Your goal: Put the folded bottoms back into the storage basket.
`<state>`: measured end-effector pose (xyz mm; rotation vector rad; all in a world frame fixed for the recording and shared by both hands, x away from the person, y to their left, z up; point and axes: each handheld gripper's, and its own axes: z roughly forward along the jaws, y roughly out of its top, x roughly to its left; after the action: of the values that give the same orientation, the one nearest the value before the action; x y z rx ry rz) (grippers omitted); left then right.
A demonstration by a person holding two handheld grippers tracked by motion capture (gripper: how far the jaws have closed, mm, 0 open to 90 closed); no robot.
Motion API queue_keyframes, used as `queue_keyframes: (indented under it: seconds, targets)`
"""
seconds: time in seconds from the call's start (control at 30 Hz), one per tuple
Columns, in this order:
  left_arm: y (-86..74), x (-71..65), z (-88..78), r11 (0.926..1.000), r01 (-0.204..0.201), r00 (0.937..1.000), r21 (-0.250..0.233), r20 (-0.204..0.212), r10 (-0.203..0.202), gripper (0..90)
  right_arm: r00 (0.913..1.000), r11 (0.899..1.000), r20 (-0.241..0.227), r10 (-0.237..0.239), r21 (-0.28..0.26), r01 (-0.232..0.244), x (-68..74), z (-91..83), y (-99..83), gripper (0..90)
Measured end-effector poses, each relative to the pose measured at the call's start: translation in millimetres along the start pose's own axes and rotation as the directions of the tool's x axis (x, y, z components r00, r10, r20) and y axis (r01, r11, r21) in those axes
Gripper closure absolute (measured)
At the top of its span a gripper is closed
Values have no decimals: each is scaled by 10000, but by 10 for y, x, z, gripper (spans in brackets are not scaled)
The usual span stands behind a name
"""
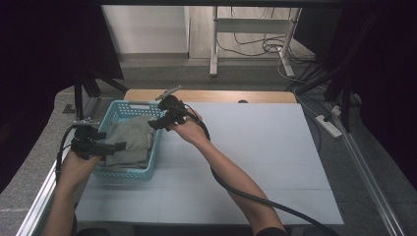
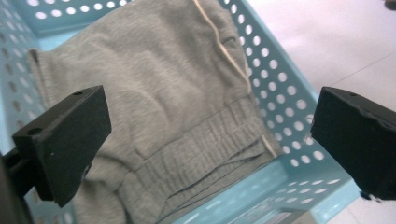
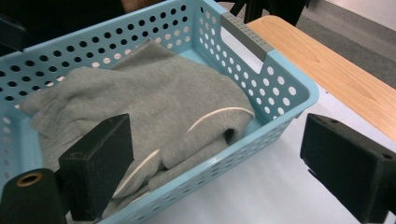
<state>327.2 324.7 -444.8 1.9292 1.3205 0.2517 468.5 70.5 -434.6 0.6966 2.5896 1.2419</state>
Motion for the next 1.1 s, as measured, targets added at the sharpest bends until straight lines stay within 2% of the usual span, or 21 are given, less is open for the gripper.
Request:
queue_keyframes:
  seconds: [0.27, 0.4, 0.7, 0.9, 1.1]
  targets:
    - [38, -79, 39, 9999, -116, 9998, -28, 145, 116, 0, 9997, 9999, -207, -117, 22, 117, 47, -86, -48, 86]
    - [52, -102, 71, 9998, -176, 9992, 100, 348, 172, 0, 9994, 9999, -321, -121, 0, 121, 68, -128, -65, 85]
    - [66, -114, 94, 9999, 14, 9973, -112, 737, -5, 0, 9986, 9998, -492, -169, -139, 162, 127, -191, -125, 73]
    - [94, -136, 113, 9999, -115, 9931, -109, 1167, 127, 0, 9982, 9997, -572, -154, -197, 143, 154, -240, -154, 58]
    - [123, -180, 133, 9996, -293, 9904, -25, 1353, 294, 0, 9976, 9993, -655, -216, -307, 196, 164, -305, -176, 39]
